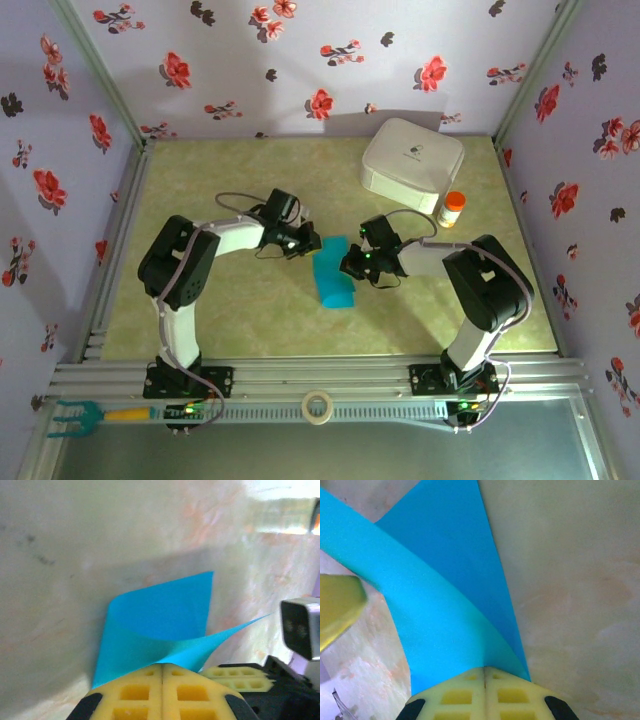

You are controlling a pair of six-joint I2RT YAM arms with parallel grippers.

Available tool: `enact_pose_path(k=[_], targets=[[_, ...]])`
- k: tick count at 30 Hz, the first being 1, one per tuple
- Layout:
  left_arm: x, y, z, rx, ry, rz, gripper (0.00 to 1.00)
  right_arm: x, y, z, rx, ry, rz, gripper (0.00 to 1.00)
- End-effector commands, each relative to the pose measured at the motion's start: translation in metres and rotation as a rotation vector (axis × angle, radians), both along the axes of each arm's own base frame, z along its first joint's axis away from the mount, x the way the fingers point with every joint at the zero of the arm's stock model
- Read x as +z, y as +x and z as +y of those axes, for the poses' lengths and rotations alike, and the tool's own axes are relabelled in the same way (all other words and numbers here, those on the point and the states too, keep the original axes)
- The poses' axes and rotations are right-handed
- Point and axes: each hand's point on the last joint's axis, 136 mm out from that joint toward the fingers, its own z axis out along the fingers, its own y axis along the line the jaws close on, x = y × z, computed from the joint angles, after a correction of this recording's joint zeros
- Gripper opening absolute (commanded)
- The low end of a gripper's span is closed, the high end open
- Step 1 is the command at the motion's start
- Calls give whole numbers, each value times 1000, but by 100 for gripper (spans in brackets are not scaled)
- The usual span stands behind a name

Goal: Fold a paper plane with a square sheet of paper (pick it up from the middle)
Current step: First fold the square sheet of paper in half at the center of the table.

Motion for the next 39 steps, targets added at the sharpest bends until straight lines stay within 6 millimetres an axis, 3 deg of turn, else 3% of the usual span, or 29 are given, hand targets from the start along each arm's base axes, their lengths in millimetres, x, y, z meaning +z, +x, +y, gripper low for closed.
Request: enact_pose_path(k=[1,8,12,23,34,39], targets=[[-8,1,-2,-31,-8,26,1,-37,-23,-37,-47,-180,108,0],[-36,4,4,-7,17,67,1,-37,-24,-38,-48,-181,109,0],[-48,12,19,47,71,65,1,-38,-25,-39,-45,-183,110,0],[-48,44,36,135,126,18,2,-38,-27,-40,-40,-183,111,0],[-51,57,42,172,198,24,1,-38,-28,-40,-45,-184,111,0],[-36,66,38,168,213,12,1,-40,-28,-41,-50,-185,113,0]])
